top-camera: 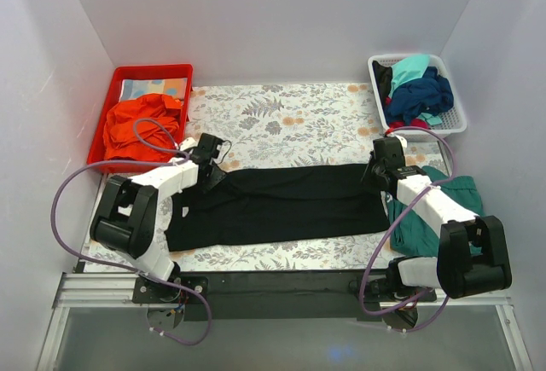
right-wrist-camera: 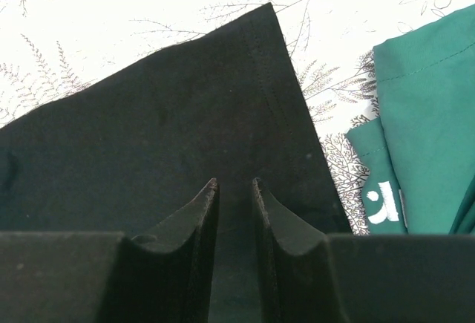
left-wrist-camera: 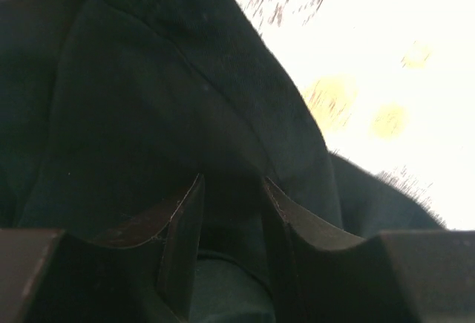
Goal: Fold and stack the t-shirts
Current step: Fold the other side of the tshirt into a rectangle
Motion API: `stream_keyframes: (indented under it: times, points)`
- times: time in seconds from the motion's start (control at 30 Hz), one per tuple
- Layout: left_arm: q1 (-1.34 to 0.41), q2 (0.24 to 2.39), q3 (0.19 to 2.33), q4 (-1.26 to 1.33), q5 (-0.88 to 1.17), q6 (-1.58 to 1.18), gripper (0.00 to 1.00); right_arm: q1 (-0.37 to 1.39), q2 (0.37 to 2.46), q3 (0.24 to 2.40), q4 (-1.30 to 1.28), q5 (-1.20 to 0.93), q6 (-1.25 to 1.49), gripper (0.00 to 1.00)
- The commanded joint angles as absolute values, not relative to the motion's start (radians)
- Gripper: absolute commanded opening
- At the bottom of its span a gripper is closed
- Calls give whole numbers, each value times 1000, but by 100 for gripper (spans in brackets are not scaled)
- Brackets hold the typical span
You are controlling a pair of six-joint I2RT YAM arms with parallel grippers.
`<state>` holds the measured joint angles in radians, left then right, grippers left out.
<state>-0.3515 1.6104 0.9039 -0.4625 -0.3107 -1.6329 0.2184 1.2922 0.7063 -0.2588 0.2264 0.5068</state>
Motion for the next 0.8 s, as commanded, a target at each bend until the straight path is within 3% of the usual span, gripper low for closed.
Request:
stream_keyframes:
  times: [0.0, 0.4, 0.77]
  points:
    - [-388, 1536, 847, -514, -344, -1675, 35, 224, 1302, 727, -229, 216, 517, 30]
    - [-515, 1326, 756, -647, -364, -1770, 34, 233, 1299, 707, -221, 221, 517, 29]
    - [-713, 1282, 695, -721, -296, -1885, 33, 238, 1290, 693, -221, 239, 520, 29]
